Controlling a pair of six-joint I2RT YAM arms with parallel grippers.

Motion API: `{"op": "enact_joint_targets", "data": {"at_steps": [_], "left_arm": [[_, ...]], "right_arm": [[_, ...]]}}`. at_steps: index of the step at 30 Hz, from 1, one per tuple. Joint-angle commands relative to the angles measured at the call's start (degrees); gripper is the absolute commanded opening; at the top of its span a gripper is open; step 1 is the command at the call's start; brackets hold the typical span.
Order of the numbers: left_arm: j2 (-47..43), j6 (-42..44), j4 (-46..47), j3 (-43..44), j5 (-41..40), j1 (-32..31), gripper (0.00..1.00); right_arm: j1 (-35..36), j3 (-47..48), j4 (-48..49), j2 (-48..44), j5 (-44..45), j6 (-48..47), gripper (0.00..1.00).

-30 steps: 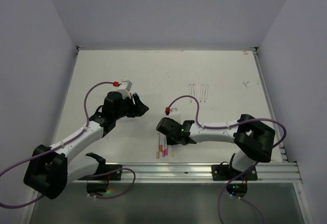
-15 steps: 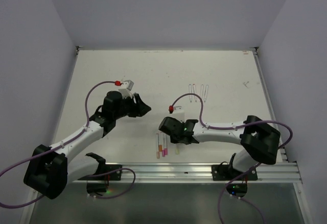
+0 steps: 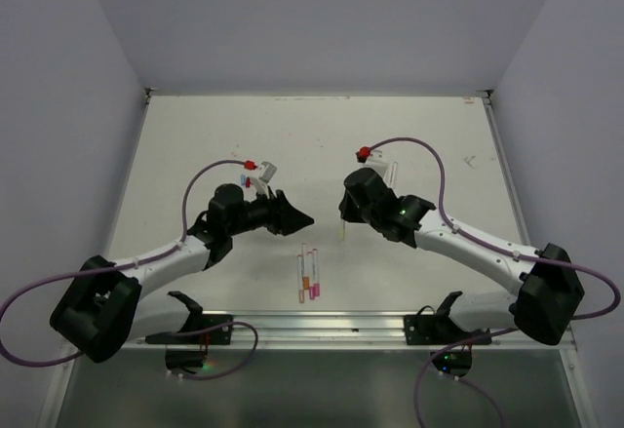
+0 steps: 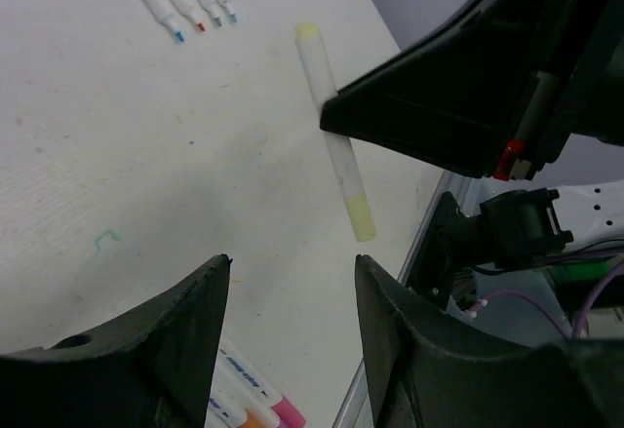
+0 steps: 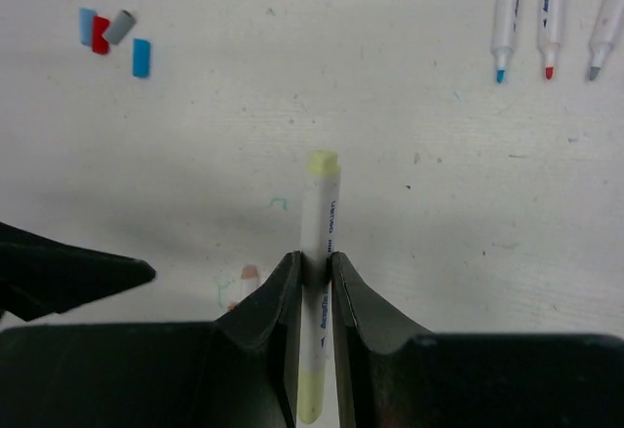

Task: Open the pen caps

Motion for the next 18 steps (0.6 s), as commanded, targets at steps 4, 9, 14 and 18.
{"op": "enact_joint_targets", "data": {"at_steps": [4,9,14,18], "left_arm": [[6.36,-6.94,15.41,0.17,1.77,-5.86,0.57],[9.18,-9.05,18.85,0.69,1.43,-7.36,0.57],[11.55,-9.14,19.12,2.53,0.72,-7.97,0.57],[13.4,-9.84,20.26,3.59,0.72,-8.5,0.57]], "right_arm": [[-1.01,3.24,8.48,-1.37,-3.5,-0.07,0.0],[-1.09,2.98,10.59,-1.46,-3.85,0.45,0.0],[-1.09,2.54,11.65,-1.11,-4.03,0.81,0.0],[-1.09,2.27,12.61,-0.41,-4.47,1.42,0.0]]}}
